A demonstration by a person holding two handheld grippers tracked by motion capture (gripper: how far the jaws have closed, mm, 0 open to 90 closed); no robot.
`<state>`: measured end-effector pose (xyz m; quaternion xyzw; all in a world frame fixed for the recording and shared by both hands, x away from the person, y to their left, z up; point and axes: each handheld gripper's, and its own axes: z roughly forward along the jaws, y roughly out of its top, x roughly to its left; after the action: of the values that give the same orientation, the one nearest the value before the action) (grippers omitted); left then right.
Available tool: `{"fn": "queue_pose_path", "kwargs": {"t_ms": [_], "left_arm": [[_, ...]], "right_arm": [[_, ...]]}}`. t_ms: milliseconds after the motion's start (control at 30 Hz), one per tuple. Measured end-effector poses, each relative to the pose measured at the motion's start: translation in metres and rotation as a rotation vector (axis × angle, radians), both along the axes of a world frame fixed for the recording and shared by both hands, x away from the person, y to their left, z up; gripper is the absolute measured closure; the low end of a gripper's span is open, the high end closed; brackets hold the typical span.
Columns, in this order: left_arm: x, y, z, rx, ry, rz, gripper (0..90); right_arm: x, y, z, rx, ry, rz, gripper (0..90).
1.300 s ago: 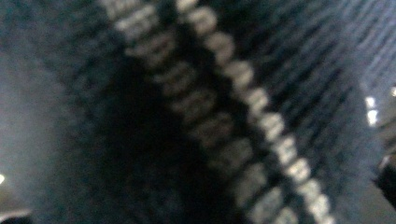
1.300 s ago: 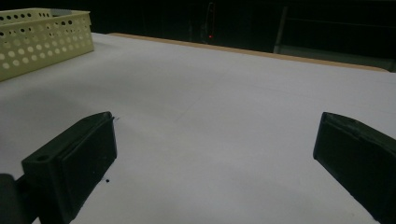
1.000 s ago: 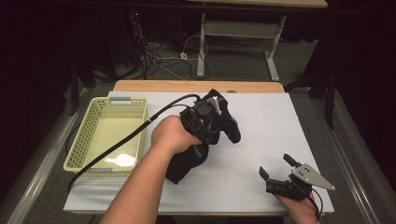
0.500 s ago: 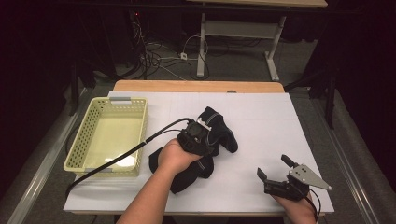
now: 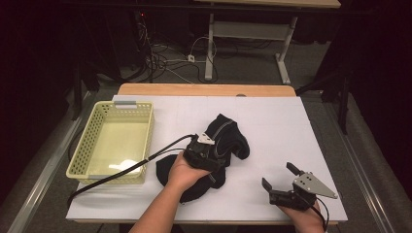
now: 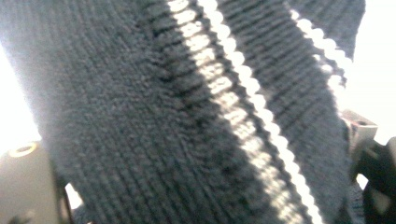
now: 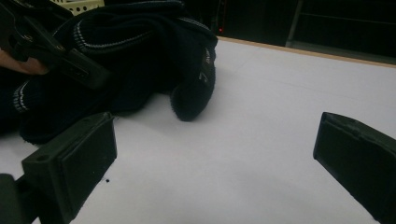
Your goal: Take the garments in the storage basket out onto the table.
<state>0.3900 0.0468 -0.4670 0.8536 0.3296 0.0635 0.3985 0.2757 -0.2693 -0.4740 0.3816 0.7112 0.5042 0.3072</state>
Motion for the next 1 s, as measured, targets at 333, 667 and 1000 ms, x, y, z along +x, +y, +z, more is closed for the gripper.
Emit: {"fn": "queue_pose_path", "kwargs": {"t_ms": [333,667,1000], "left_arm": [[-0.023,0.034,0.016,-0.099,-0.065,0.065,0.0],[-0.075,0.072,0.008,-0.161,-0.093,0.076,0.0],[-0.127,0.091,-0.016,-0.134,-0.084,0.099,0.0]], "right_arm": [[0.0,0.022,0.003,-0.02,0.011,0.065,0.3],[0.011,0.065,0.002,-0.068,0.051,0.192,3.4],[0.024,0.113,-0.009,-0.136,0.174,0.3,19.9]]}}
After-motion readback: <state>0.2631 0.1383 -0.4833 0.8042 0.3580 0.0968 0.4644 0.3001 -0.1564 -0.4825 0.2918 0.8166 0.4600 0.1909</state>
